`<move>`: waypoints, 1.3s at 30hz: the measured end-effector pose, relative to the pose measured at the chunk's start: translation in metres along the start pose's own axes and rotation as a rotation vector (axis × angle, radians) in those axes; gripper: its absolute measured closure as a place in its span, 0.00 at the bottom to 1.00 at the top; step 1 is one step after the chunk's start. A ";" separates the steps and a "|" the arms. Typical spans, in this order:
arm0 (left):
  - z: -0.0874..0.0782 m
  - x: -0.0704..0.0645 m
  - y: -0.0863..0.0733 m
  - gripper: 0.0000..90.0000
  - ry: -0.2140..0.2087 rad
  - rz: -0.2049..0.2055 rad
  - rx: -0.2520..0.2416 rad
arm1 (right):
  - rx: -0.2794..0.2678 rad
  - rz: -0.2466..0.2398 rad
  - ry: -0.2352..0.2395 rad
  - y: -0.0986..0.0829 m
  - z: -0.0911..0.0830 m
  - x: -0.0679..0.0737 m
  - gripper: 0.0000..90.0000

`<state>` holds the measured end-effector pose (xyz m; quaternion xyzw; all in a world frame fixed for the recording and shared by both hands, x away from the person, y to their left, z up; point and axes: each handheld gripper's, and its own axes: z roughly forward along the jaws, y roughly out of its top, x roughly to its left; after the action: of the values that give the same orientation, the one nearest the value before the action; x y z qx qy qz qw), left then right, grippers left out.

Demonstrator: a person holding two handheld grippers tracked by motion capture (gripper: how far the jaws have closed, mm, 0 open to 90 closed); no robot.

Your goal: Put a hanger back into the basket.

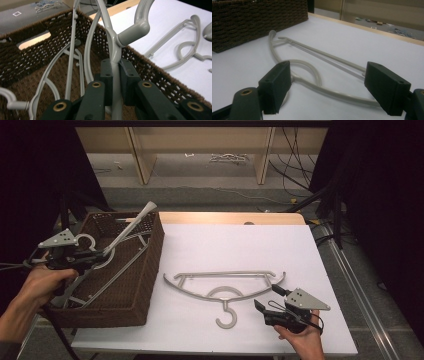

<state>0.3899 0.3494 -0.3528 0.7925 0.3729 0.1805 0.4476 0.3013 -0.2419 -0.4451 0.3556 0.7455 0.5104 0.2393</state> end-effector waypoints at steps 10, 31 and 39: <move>0.008 0.009 -0.017 0.91 -0.004 -0.067 0.062 | -0.004 -0.001 -0.001 0.000 0.000 0.000 0.25; 0.041 0.019 -0.027 0.90 -0.006 -0.149 0.224 | -0.003 -0.007 0.003 0.000 0.001 0.000 0.25; 0.037 0.027 -0.023 0.86 0.043 -0.230 0.217 | 0.003 -0.011 0.011 0.001 0.001 0.001 0.25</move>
<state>0.4208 0.3560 -0.3938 0.7840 0.4882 0.1037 0.3691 0.3016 -0.2404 -0.4446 0.3490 0.7496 0.5097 0.2377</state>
